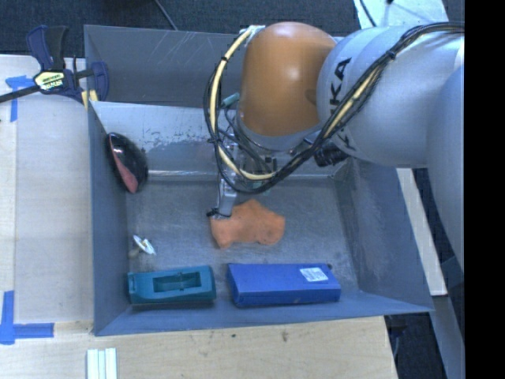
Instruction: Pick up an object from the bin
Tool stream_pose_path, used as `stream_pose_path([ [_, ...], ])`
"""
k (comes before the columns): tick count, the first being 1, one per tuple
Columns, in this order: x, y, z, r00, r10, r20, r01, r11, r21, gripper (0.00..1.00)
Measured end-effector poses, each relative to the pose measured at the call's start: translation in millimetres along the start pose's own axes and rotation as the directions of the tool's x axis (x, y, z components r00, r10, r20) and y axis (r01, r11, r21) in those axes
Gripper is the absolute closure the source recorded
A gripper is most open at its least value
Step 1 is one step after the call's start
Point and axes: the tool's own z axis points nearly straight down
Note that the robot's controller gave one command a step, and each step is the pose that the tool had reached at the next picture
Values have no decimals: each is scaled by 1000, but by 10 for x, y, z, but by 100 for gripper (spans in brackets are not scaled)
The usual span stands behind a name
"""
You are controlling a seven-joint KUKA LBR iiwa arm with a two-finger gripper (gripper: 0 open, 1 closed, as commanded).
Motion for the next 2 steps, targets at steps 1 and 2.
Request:
stream_pose_path([
  [1,98,-167,347,998,-58,4,58,998,-1,0],
  [2,219,-236,706,963,-270,-3,270,963,0,0],
])
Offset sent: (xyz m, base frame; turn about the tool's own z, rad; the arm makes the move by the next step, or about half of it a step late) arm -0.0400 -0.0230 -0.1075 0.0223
